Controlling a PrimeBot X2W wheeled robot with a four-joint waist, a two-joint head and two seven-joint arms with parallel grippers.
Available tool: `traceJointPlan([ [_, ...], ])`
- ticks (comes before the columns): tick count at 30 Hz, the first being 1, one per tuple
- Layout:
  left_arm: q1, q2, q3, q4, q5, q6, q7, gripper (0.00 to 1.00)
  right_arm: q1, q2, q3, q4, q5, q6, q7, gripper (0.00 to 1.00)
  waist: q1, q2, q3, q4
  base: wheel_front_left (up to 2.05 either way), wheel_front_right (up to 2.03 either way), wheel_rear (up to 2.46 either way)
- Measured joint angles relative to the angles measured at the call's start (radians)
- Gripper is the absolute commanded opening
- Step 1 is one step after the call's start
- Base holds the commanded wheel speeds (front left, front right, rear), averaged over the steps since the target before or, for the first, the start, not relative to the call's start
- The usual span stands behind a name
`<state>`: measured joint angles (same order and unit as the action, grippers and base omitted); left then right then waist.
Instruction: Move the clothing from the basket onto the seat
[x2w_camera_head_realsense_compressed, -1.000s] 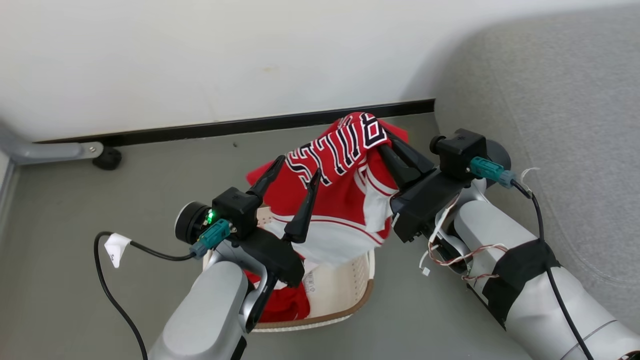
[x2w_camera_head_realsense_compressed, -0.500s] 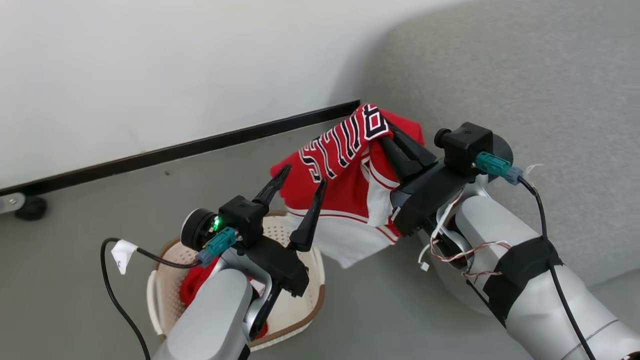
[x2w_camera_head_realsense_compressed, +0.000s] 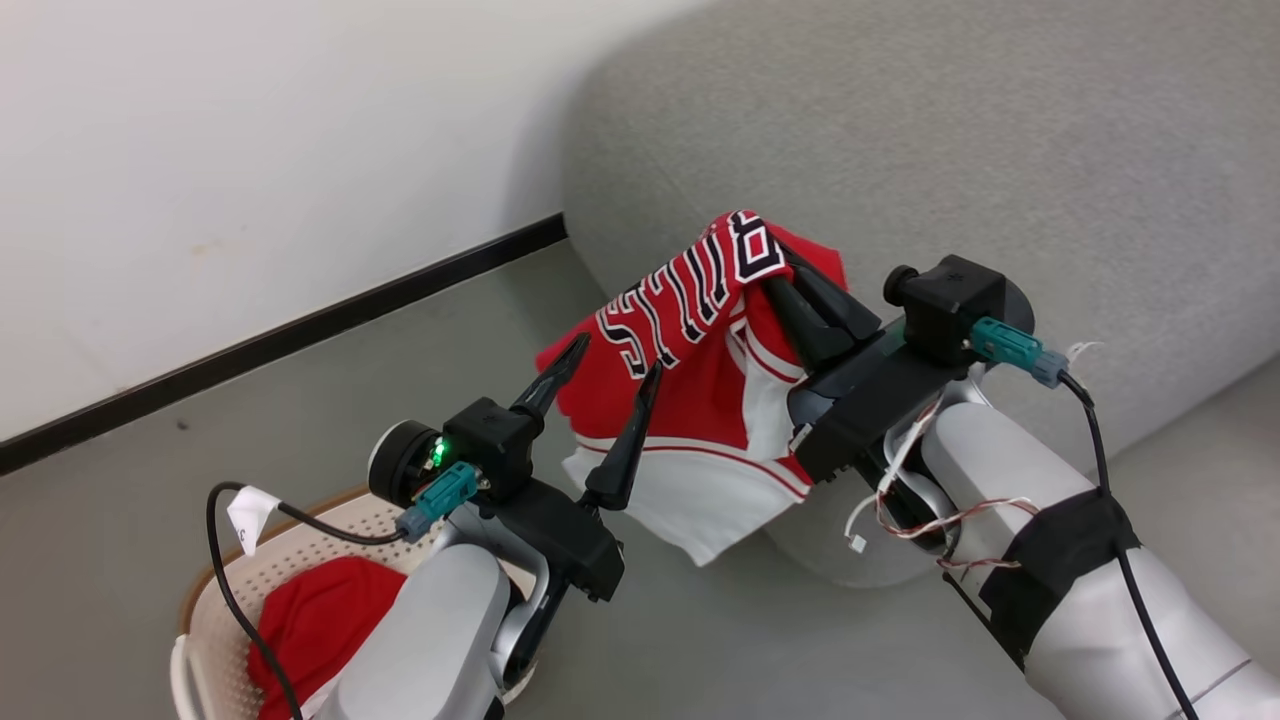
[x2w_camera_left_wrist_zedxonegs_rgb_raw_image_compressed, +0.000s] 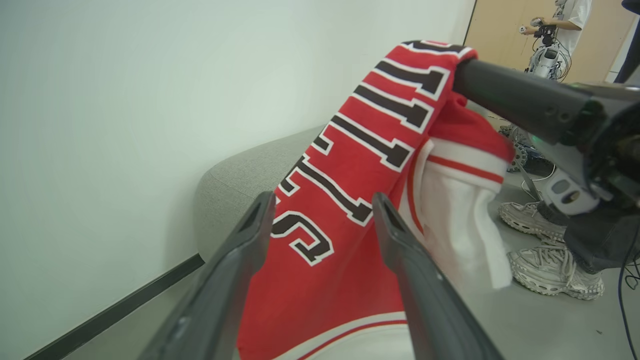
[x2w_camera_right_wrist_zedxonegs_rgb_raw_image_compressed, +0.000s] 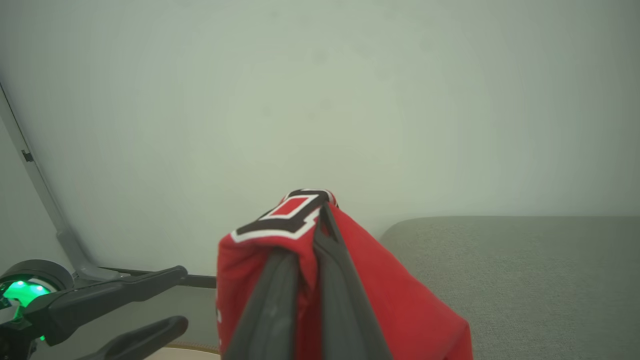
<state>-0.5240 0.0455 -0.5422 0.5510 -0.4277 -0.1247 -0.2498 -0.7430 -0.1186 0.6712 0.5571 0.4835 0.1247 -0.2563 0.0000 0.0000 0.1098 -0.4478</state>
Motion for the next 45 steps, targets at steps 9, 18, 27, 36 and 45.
traceJointPlan([
  [9, -0.007, -0.001, -0.043, -0.003, 0.008, 0.0, 0.0, 1.0, 0.032, -0.064, -0.063, -0.067, -0.028, -0.002, 0.0, 0.0, 0.0, 0.0, 0.023, -0.087, 0.0, 0.0, 0.0],
  [18, -0.012, 0.0, -0.07, 0.0, 0.008, 0.0, 0.0, 1.0, -0.045, -0.147, -0.158, -0.07, -0.053, -0.012, 0.0, 0.0, 0.0, 0.0, 0.073, -0.097, 0.0, 0.0, 0.0],
  [27, -0.043, 0.001, -0.096, -0.003, 0.025, 0.0, 0.0, 1.0, -0.132, -0.253, -0.271, -0.068, -0.053, -0.02, 0.0, 0.0, 0.0001, 0.0, 0.146, -0.065, 0.0, 0.0, 0.0],
  [36, -0.095, 0.002, -0.123, -0.005, 0.052, 0.0, 0.0, 1.0, -0.25, -0.313, -0.346, -0.055, -0.053, -0.02, 0.0, 0.0, 0.0001, 0.0, 0.24, -0.025, 0.0, 0.0, 0.0],
  [45, -0.172, 0.004, -0.15, -0.005, 0.064, 0.0, 0.0, 1.0, -0.361, -0.385, -0.416, -0.018, -0.063, -0.033, 0.0, 0.0, 0.0002, 0.0001, 0.36, 0.029, 0.0, 0.0, 0.0],
])
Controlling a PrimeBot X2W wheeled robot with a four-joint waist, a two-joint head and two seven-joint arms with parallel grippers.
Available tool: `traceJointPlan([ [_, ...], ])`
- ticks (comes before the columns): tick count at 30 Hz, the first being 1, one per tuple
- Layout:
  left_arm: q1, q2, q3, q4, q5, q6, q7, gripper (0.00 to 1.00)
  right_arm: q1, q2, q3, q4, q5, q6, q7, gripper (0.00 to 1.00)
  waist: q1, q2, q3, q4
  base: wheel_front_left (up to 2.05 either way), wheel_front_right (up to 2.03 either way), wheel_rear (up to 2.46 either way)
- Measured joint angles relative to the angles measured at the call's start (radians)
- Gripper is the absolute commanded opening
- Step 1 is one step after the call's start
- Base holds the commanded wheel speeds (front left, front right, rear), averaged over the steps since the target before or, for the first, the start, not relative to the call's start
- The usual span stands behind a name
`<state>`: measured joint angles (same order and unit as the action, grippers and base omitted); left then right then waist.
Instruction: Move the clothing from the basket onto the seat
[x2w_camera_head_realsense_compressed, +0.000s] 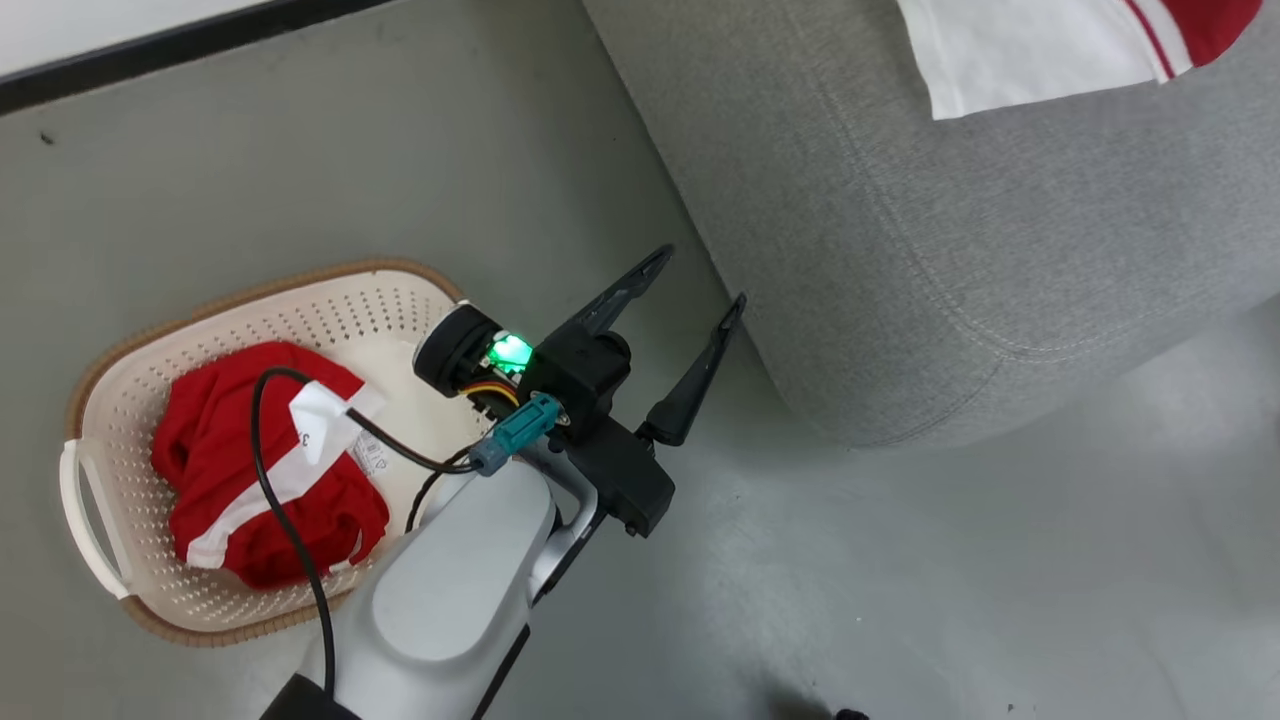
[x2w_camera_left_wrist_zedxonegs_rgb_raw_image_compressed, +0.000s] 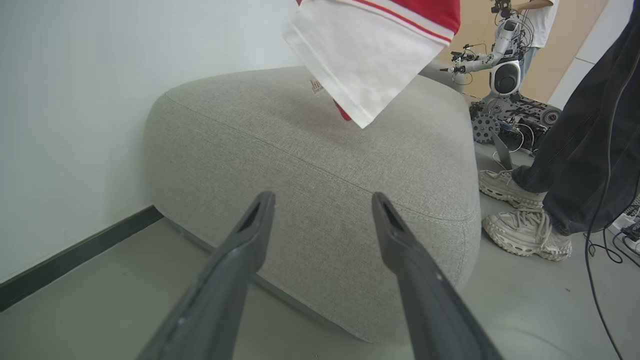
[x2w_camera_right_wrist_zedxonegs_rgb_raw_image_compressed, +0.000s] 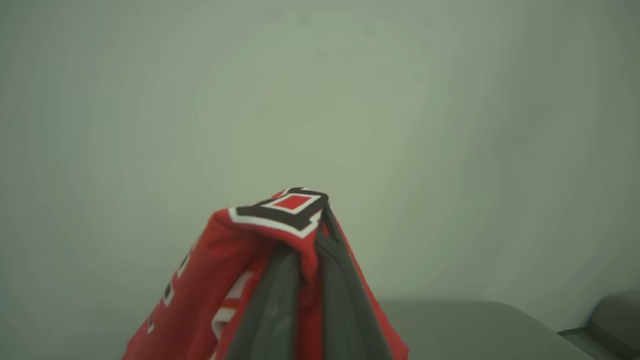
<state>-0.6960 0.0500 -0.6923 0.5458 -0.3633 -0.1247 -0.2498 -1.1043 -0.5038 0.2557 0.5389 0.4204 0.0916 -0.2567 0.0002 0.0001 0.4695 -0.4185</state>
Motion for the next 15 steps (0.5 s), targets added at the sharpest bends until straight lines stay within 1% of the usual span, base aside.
traceJointPlan([
  [3, -0.016, 0.009, -0.003, 0.0, 0.006, 0.0, 0.0, 1.0, -0.041, -0.034, -0.027, 0.026, -0.001, -0.009, 0.0, 0.0, 0.0, 0.0001, 0.038, 0.021, 0.0, 0.0, 0.0],
  [9, -0.035, 0.029, -0.012, 0.001, 0.011, 0.0, 0.0, 1.0, -0.121, -0.116, -0.062, 0.061, -0.044, -0.025, 0.0, 0.0, 0.0, 0.0, 0.111, 0.066, 0.0, 0.0, 0.0],
  [15, -0.061, 0.042, -0.011, -0.002, 0.014, 0.0, 0.0, 1.0, -0.15, -0.161, -0.112, 0.119, -0.045, -0.049, 0.0, 0.0, 0.0, 0.0, 0.177, 0.107, 0.0, 0.0, 0.0],
])
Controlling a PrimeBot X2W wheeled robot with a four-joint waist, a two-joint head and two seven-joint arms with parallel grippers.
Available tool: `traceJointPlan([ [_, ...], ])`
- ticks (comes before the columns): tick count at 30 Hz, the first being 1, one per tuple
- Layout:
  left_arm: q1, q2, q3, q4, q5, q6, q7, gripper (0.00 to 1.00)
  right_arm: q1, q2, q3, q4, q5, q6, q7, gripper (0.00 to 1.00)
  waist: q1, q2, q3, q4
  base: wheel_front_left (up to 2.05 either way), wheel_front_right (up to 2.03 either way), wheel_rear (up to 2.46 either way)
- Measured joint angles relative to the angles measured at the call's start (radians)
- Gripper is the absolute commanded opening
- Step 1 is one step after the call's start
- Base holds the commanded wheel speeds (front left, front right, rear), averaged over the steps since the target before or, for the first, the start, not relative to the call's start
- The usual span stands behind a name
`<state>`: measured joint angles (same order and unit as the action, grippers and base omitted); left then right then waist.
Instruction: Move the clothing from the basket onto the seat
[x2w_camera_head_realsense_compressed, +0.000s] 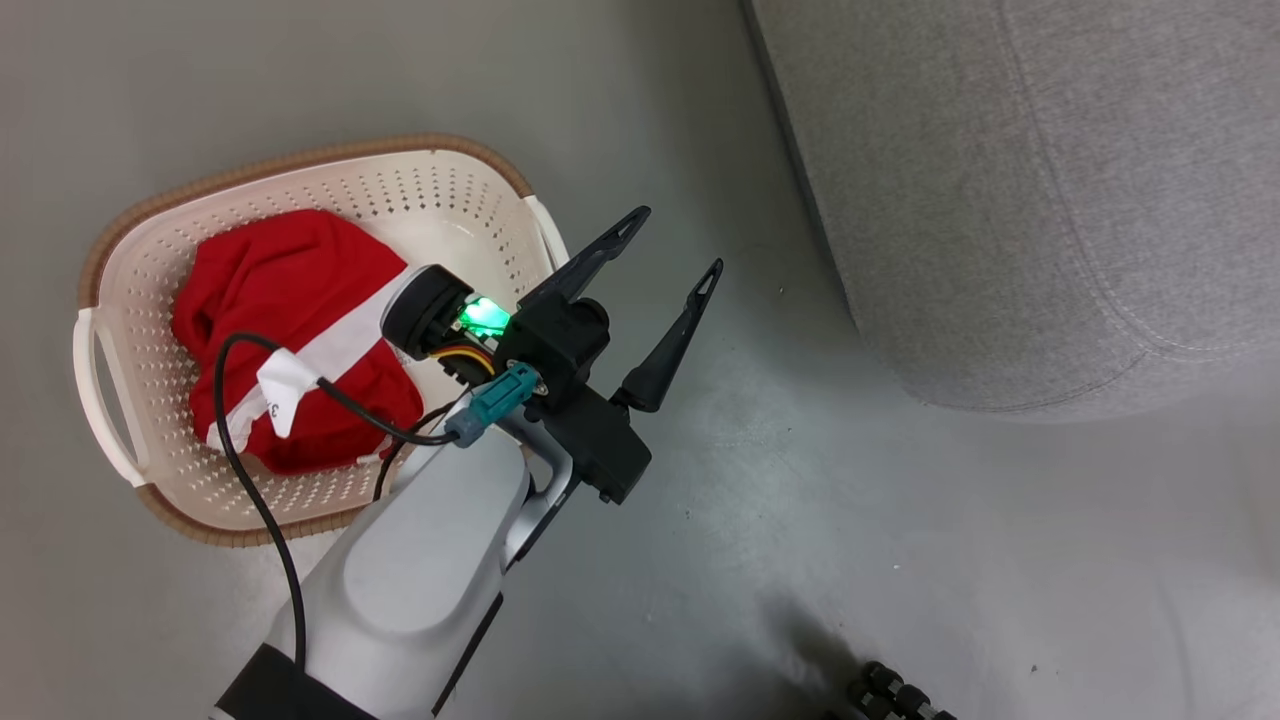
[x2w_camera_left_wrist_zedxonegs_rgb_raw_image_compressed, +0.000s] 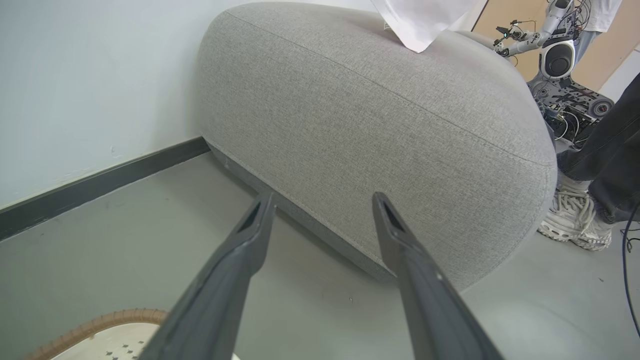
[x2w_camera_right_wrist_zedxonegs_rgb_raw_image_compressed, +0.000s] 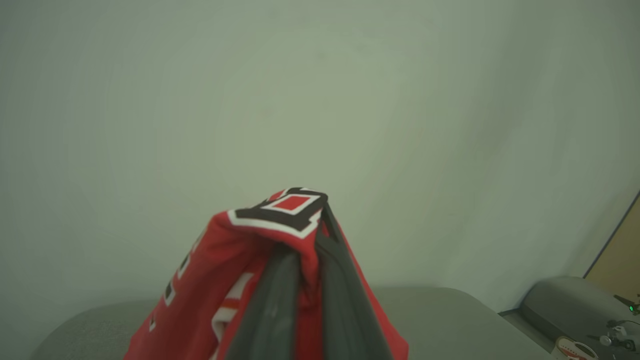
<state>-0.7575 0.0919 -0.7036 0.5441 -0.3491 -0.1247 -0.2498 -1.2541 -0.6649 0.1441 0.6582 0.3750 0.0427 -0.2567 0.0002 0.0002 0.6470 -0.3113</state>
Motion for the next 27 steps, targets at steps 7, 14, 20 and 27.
traceJointPlan([
  [7, -0.029, 0.0, -0.012, -0.006, 0.0, 0.0, 0.0, 1.0, -0.016, -0.052, -0.076, 0.105, 0.013, -0.054, 0.0, 0.0, -0.0001, 0.0, 0.073, 0.039, 0.0, 0.0, 0.0],
  [14, -0.035, -0.003, -0.019, -0.005, 0.0, 0.0, 0.0, 1.0, -0.022, -0.113, -0.155, 0.23, 0.048, -0.105, 0.0, 0.0, -0.0002, -0.0002, 0.11, 0.08, 0.0, 0.0, 0.0],
  [20, -0.035, 0.001, -0.009, -0.001, 0.0, 0.0, 0.0, 1.0, -0.021, -0.062, -0.147, 0.302, 0.079, -0.1, 0.006, 0.0, -0.0002, -0.0001, 0.127, 0.115, 0.0, 0.0, 0.0],
  [27, -0.033, 0.0, 0.002, 0.001, -0.002, 0.0, 0.0, 1.0, -0.022, 0.031, -0.126, 0.389, 0.134, -0.026, 0.081, 0.0, -0.0002, -0.0001, 0.136, 0.145, 0.0, 0.0, 0.0],
])
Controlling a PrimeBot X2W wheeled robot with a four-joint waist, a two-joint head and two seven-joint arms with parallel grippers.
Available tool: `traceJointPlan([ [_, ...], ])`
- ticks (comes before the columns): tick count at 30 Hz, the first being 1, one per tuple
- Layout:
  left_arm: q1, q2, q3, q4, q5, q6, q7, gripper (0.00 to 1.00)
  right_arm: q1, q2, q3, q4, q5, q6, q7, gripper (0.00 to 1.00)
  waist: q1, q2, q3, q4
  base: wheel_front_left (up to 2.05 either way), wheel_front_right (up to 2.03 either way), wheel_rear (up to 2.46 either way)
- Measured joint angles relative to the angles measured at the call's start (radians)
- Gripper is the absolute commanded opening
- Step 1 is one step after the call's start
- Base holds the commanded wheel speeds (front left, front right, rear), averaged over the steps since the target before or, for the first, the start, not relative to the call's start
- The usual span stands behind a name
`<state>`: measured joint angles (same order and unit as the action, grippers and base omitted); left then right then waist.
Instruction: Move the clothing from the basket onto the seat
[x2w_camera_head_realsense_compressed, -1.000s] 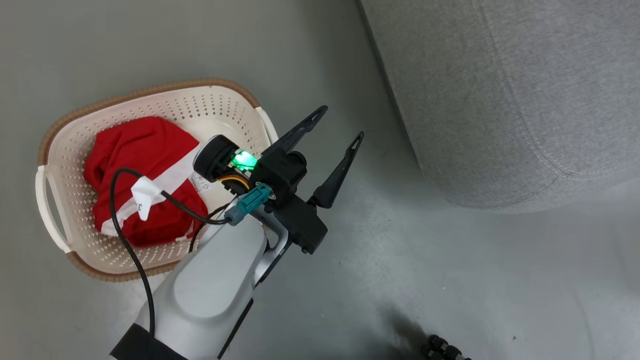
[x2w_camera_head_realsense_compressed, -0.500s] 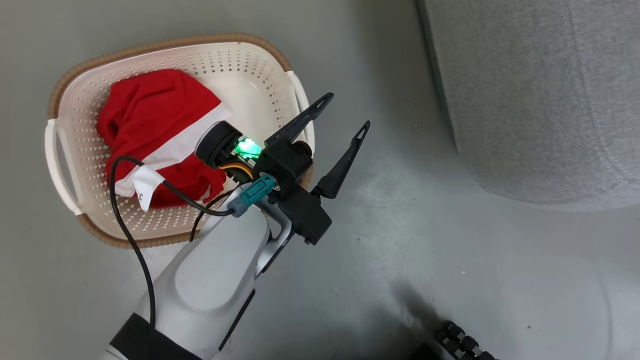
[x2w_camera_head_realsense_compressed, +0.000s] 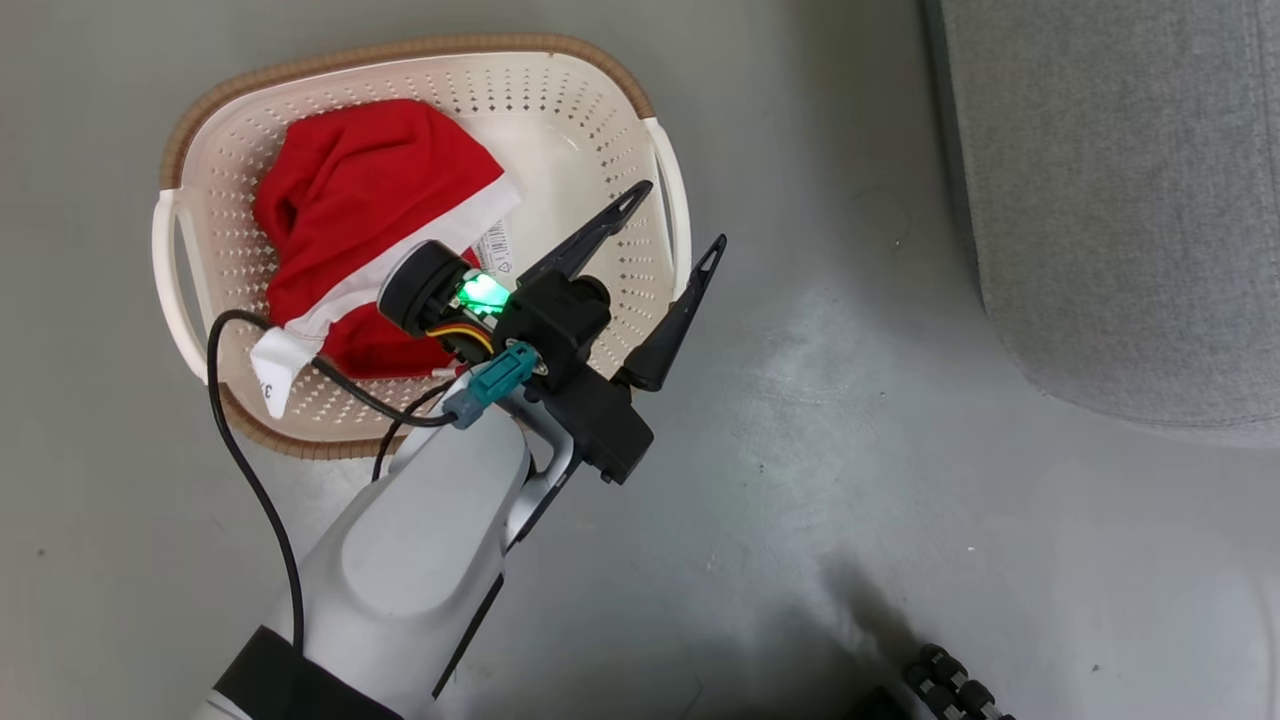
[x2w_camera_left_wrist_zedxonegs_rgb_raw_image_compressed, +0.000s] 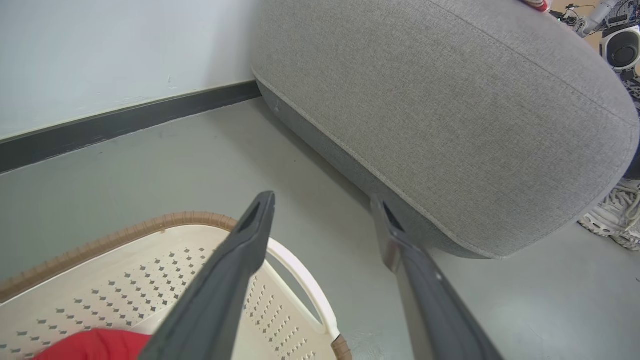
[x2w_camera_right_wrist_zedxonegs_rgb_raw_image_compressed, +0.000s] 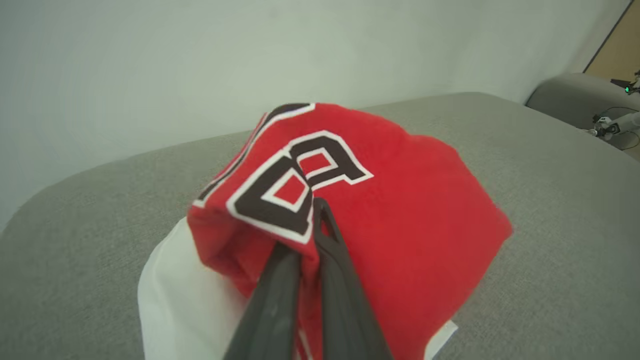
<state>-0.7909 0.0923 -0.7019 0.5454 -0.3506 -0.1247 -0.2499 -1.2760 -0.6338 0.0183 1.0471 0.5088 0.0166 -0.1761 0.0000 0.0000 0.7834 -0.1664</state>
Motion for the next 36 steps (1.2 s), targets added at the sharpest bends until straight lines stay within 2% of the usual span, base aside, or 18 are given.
traceJointPlan([
  [3, 0.0, -0.005, 0.0, 0.007, -0.002, 0.0, 0.0, 1.0, 0.008, 0.043, 0.016, 0.016, 0.0, 0.019, 0.004, 0.0, 0.0002, 0.0001, -0.003, 0.009, 0.0, 0.0, 0.0],
  [6, 0.0, -0.006, 0.007, 0.011, -0.009, 0.0, 0.0, 1.0, 0.034, 0.054, 0.031, 0.022, -0.008, 0.038, -0.011, 0.0, 0.0, 0.0, -0.014, 0.017, 0.0, 0.0, 0.0],
  [7, 0.0, -0.008, 0.009, 0.011, -0.009, 0.0, 0.0, 1.0, 0.044, 0.052, 0.037, 0.022, -0.013, 0.042, -0.019, 0.39, 0.0, 0.0, -0.019, 0.019, 0.0, 0.0, 0.0],
  [8, 0.0, -0.01, 0.011, 0.011, -0.01, 0.0, 0.0, 1.0, 0.054, 0.049, 0.044, 0.022, -0.02, 0.047, -0.024, 0.73, -0.0001, 0.0, -0.025, 0.022, 0.0, 0.0, 0.0],
  [9, 0.001, -0.015, 0.012, 0.012, -0.012, 0.0, 0.0, 1.0, 0.065, 0.049, 0.047, 0.023, -0.022, 0.05, -0.032, 1.0, 0.0, 0.0, -0.031, 0.024, 0.0, 0.0, 0.0],
  [20, 0.038, -0.03, 0.055, 0.035, -0.038, 0.0, 0.0, 1.0, 0.176, 0.058, 0.074, 0.012, -0.059, 0.073, -0.072, 1.0, 0.0, 0.0, -0.122, 0.052, 0.0, 0.0, 0.0],
  [36, 0.132, -0.044, 0.131, 0.088, -0.089, 0.002, 0.0, 1.0, 0.354, 0.173, 0.129, -0.131, -0.078, 0.099, -0.073, 1.0, -0.0001, -0.0001, -0.305, 0.11, 0.0, 0.0, 0.0],
])
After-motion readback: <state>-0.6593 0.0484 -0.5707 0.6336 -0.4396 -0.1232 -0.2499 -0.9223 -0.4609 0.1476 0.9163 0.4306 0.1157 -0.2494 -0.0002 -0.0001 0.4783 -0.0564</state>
